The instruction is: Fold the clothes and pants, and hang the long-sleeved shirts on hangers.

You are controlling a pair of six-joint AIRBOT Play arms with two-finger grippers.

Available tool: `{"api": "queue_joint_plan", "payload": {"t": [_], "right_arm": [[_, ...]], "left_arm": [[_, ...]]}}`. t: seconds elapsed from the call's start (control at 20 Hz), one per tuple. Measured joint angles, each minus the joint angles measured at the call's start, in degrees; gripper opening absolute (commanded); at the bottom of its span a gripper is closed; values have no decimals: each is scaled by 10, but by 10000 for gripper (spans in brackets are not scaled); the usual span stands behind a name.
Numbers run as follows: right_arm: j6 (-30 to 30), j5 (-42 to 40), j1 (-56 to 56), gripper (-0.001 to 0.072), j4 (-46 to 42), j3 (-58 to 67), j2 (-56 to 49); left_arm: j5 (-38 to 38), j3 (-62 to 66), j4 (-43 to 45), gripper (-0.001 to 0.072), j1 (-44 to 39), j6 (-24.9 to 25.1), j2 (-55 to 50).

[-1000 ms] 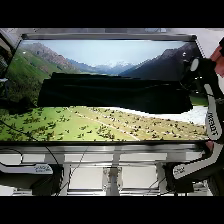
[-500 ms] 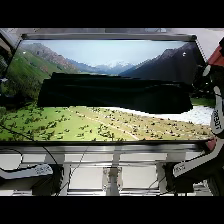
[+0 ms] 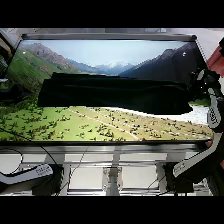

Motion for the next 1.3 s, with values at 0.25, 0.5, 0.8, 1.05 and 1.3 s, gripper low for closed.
{"api": "queue_joint_plan", "payload": {"t": [0.25,0.5,0.8,1.05,1.3], "right_arm": [[-18,55,-16,27,-10,-43,18],[-23,41,-89,27,-46,-179,112],[-45,-10,-231,58,-82,-270,243],[-73,-31,-291,290,-73,-282,297],[-83,-38,-301,332,5,-256,312]], "left_arm": [[0,0,-3,383,0,0,27],[0,0,-3,384,0,0,43],[1,0,1,384,-3,14,46],[6,0,2,385,-38,23,21],[53,8,0,429,-116,21,-54]]}}
